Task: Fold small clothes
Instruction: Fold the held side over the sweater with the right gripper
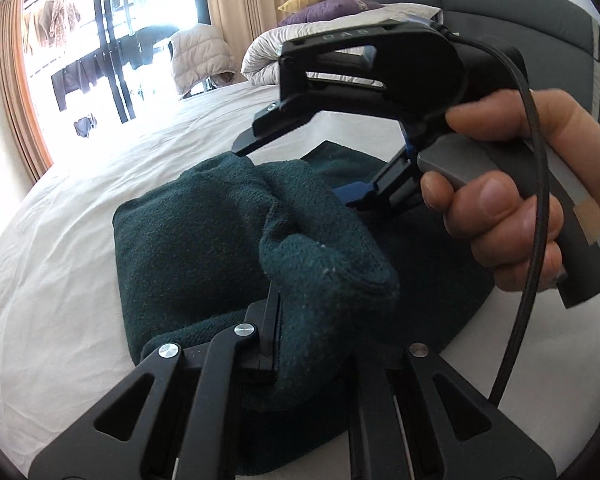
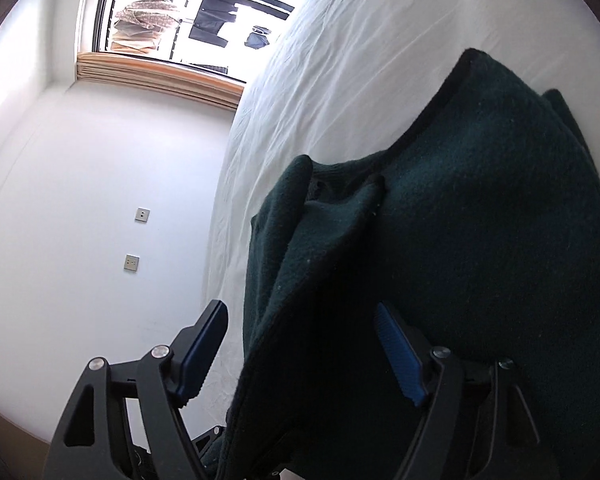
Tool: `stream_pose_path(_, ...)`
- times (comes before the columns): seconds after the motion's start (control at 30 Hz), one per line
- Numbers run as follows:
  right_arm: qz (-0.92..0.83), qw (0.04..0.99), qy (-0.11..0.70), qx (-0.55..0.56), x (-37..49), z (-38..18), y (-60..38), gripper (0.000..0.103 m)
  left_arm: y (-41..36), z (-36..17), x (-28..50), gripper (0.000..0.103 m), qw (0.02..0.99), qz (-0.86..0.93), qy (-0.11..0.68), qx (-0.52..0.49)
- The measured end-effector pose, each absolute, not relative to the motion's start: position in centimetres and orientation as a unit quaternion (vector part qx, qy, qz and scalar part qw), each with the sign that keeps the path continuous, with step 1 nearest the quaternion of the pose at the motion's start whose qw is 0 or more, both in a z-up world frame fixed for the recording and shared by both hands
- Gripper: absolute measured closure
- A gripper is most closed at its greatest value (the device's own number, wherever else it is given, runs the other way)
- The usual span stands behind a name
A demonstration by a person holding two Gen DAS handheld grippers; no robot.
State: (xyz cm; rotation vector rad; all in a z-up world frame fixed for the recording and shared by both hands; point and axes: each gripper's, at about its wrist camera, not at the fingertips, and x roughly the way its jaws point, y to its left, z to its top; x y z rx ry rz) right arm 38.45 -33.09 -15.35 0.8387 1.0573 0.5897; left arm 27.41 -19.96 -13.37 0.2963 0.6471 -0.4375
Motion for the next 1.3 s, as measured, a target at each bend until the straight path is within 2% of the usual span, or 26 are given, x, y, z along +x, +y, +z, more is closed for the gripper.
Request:
stream_pose_path(0.3,0.254,0.754,0.512,0.324,41.1,-15.7,-31.6,0.024,-21.5,-14.5,24.7,0.096,0.905,-0.239,0.281,0.213)
stream_pose_path(0.33,0.253,0.758,0.512,0.315,41.3,-15.7,-31.3,0.026,-21.5,-14.7,24.7,0.095,0.904,-0.239,0.281,0.216)
stream_pose_path(0.47,0.247,0.772,0.506,0.294,42.1,-15.3,-31.2,0.047,-21.1,-14.5,24.5,0.096,0.904,-0.246,0.277,0.213)
stream_pose_path(0.53,0.245,0.777,0.494,0.305,42.1,-15.1,-31.7,0.070,-20.8,-14.4,24.5,0.095,0.907,-0.248,0.273,0.205)
stream_pose_path(0.63,0.253,0.793,0.458,0.311,41.4,-14.3,-32.1,0.084,-20.4,-14.5,24.6,0.096,0.908,-0.250,0.275,0.196)
stream_pose_path(1.03,0.228,0.864,0.404,0.193,41.0,-9.1,-31.4,0.091,-23.6,-12.7,23.9,0.095,0.909,-0.266,0.260,0.186)
stream_pose_path(1.3,0.191,0.871,0.421,0.168,42.1,-9.9,-35.8,0.092,-27.7,-14.1,25.1,0.095,0.895,-0.297,0.271,0.195)
